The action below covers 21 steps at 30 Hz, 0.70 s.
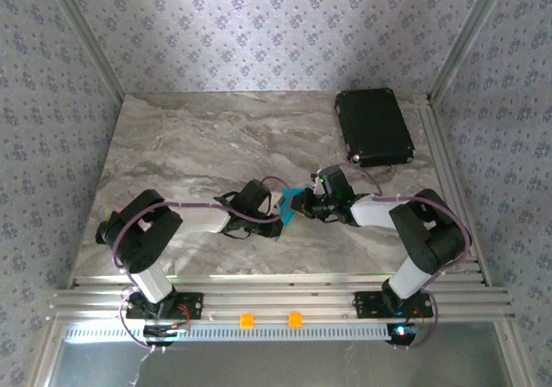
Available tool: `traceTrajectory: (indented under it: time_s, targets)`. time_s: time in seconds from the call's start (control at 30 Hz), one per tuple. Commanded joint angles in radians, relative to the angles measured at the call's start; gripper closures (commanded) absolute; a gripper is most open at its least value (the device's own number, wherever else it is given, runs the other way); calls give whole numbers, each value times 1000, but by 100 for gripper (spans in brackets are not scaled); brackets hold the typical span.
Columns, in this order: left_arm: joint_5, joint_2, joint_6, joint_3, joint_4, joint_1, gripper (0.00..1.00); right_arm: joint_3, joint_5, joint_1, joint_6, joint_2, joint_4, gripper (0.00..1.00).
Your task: Fold a paper plane with a square sheet of paper (pick it up from the middle)
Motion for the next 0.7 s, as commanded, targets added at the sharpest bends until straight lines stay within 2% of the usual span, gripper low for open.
traceTrajectory:
  time_s: [0.0, 0.67]
  targets:
    - [22, 20, -12, -30, -20, 9, 94, 21, -28, -5, 17, 22, 45, 86]
    - [74, 46, -88, -80, 75, 39, 95, 28, -60, -17, 21, 88, 93, 85]
